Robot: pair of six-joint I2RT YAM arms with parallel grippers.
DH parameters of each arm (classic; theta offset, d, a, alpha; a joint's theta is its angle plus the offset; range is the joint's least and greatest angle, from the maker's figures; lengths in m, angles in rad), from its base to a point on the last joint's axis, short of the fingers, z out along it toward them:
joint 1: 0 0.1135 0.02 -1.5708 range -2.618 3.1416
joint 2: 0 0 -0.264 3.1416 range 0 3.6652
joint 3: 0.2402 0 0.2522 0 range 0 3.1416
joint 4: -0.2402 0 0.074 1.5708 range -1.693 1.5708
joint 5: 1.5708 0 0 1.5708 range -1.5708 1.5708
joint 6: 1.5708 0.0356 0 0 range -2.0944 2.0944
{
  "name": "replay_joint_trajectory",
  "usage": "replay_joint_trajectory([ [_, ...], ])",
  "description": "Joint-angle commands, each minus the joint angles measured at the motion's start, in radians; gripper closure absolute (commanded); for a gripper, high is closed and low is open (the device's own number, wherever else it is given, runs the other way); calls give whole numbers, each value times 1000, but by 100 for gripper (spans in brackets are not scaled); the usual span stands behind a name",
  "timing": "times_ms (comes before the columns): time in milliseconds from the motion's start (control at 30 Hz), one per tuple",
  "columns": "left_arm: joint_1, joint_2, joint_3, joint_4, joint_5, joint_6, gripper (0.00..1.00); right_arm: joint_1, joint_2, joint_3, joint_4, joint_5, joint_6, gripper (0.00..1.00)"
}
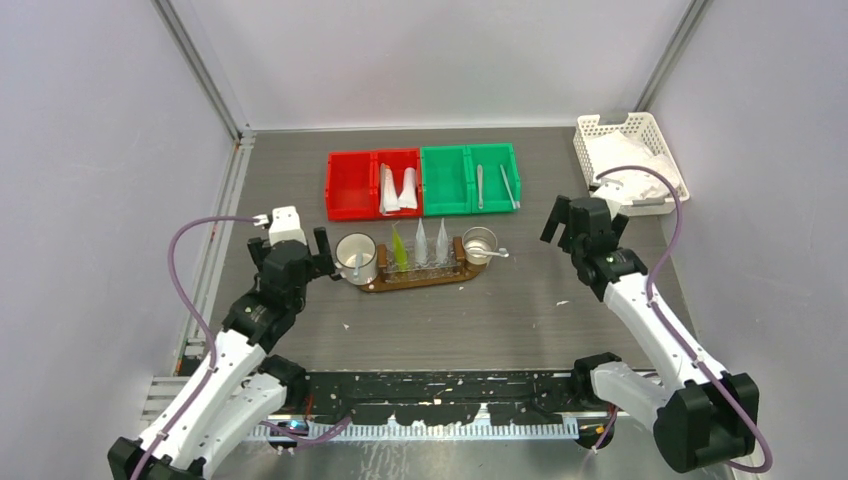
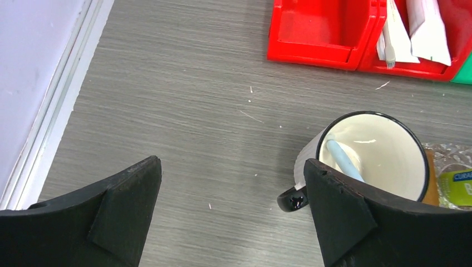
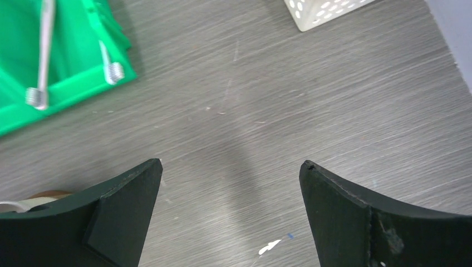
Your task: Prepare toiletry sets of a toothbrush and toothpaste on the tray
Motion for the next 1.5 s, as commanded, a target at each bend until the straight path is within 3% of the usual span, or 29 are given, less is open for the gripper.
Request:
replay_joint_trajectory([
  [0, -2, -10, -86, 260, -33, 93, 0, 2, -58, -100, 265, 105, -103, 0],
  [200, 2, -5, -298, 610, -64, 195, 0, -2, -50, -270, 589, 142, -177, 0],
  [367, 55, 31, -453, 888, 44, 264, 0, -21, -70, -404, 782, 134, -225, 0],
  [633, 204, 317, -473, 1120, 239, 230, 0, -50, 107, -452, 999, 139, -219, 0],
  [867, 210, 393, -419, 1119, 260, 247, 0, -70, 293, -466, 1170, 118, -187, 0],
  [1067, 211, 415, -389, 1102, 310, 266, 0, -72, 307, -437, 1124, 112, -186, 0],
  [1267, 211, 335, -347, 1000, 366, 287, 0, -72, 318, -421, 1096, 109, -178, 0],
  [1467, 211, 318, -295, 944, 471, 227, 0, -72, 327, -403, 1075, 109, -165, 0],
])
